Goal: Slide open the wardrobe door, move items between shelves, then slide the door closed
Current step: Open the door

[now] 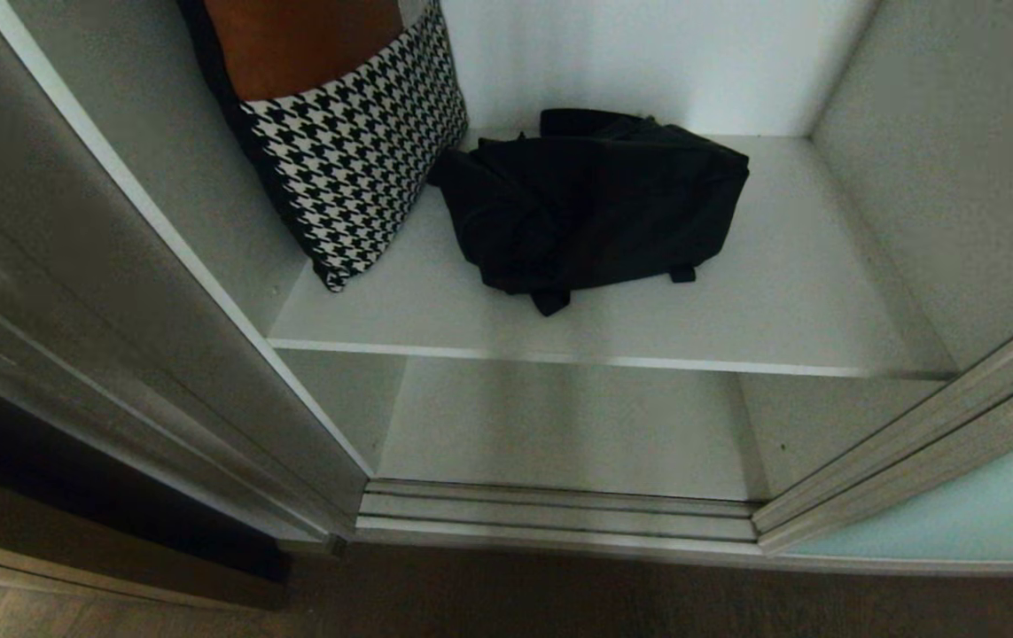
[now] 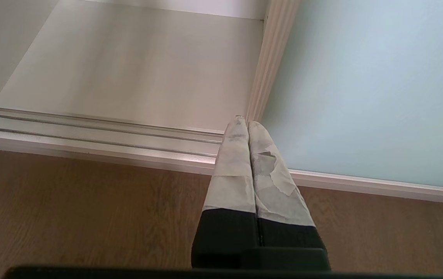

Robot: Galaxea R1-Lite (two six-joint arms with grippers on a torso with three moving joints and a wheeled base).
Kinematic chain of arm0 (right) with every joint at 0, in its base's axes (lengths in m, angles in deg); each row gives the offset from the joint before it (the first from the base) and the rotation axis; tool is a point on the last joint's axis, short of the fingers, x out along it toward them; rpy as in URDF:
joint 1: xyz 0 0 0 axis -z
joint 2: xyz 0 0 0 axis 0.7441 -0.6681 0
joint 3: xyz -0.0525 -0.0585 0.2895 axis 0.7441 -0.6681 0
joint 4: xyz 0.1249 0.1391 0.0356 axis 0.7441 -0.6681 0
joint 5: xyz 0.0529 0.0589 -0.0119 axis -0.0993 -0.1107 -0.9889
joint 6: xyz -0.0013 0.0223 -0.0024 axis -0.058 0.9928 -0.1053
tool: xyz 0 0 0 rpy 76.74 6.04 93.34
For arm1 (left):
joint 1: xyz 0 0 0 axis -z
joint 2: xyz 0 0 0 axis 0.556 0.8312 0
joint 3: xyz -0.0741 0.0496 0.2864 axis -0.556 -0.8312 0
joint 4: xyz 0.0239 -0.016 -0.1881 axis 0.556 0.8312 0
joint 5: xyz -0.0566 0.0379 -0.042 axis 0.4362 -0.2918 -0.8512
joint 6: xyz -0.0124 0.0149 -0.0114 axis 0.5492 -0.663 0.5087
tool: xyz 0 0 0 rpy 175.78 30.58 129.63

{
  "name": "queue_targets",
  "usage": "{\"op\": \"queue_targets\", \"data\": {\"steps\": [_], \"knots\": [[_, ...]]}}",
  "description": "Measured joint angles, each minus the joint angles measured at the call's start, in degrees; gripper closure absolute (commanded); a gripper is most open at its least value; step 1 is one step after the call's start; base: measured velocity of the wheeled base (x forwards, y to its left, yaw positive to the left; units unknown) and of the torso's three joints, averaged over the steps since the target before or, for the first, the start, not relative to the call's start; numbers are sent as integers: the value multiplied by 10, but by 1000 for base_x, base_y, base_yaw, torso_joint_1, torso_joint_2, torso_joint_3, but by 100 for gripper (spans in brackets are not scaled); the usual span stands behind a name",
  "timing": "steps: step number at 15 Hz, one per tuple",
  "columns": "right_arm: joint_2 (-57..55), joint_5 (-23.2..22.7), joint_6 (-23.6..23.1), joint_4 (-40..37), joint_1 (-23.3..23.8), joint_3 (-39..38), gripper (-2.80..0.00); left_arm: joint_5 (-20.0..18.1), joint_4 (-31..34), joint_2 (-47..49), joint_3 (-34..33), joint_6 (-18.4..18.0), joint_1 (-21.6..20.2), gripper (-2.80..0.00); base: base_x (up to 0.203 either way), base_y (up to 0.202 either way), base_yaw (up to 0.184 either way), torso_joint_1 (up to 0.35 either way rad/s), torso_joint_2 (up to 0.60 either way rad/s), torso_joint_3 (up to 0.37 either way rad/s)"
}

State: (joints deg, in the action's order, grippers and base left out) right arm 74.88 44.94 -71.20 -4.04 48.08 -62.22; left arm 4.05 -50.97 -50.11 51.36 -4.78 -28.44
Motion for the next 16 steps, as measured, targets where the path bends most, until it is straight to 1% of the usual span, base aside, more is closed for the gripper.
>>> {"op": "queue_targets", "data": {"steps": [3,4,5,7,9,11,16], "knots": [[0,0,0,0,0,0,0,-5,5,-67,-75,4,-28,0,0,0,0,0,0,0],[0,0,0,0,0,0,0,-19,4,-90,-105,3,-37,0,0,0,0,0,0,0],[0,0,0,0,0,0,0,-43,3,-113,-138,-2,-44,0,0,0,0,0,0,0],[0,0,0,0,0,0,0,-96,13,-163,-174,-8,-52,0,0,0,0,0,0,0],[0,0,0,0,0,0,0,-162,56,-199,-179,-5,-55,0,0,0,0,0,0,0],[0,0,0,0,0,0,0,-205,71,-215,-188,15,-56,0,0,0,0,0,0,0],[0,0,0,0,0,0,0,-209,72,-227,-193,24,-56,0,0,0,0,0,0,0]]}}
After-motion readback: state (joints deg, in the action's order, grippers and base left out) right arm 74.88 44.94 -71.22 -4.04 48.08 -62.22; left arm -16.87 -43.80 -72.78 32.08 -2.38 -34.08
